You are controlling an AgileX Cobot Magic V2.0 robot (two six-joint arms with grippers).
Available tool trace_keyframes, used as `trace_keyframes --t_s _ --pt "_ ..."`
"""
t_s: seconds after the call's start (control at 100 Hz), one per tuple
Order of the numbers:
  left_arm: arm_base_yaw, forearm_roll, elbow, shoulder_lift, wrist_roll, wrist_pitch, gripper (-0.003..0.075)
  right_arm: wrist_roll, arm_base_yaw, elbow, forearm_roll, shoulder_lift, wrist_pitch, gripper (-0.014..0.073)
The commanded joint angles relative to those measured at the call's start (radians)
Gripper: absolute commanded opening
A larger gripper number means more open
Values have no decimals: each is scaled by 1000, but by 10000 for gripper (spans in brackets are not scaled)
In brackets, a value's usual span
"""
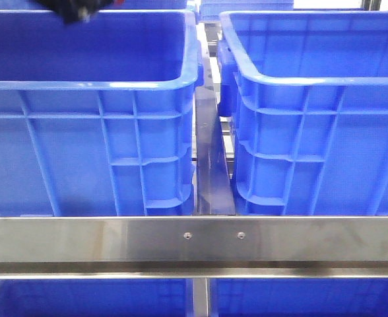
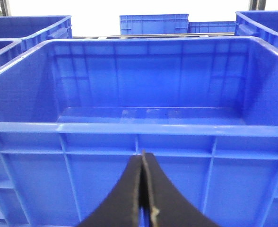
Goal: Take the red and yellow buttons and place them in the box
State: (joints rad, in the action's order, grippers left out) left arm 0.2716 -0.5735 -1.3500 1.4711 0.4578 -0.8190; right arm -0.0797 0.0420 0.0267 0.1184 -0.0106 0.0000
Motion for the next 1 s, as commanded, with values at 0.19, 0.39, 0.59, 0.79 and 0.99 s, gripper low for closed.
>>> trace_keyframes --t_s 0.19,0.39,0.59,0.79,0.99 --pt "160 -31 -31 -181 49 -58 -19 -3 -6 -19 -9 -25 -99 -68" --pt "288 -21 -31 -197 51 -68 -19 -1 -6 -20 7 -25 -161 -68" --pt "354 -17 -31 -196 51 -54 -19 6 -6 -102 84 -25 -56 -68" --pt "354 -17 -31 -196 51 -42 -19 6 -6 -330 105 25 173 -68" --pt "354 -17 -31 -196 51 -36 -19 6 -6 -617 191 226 465 -68"
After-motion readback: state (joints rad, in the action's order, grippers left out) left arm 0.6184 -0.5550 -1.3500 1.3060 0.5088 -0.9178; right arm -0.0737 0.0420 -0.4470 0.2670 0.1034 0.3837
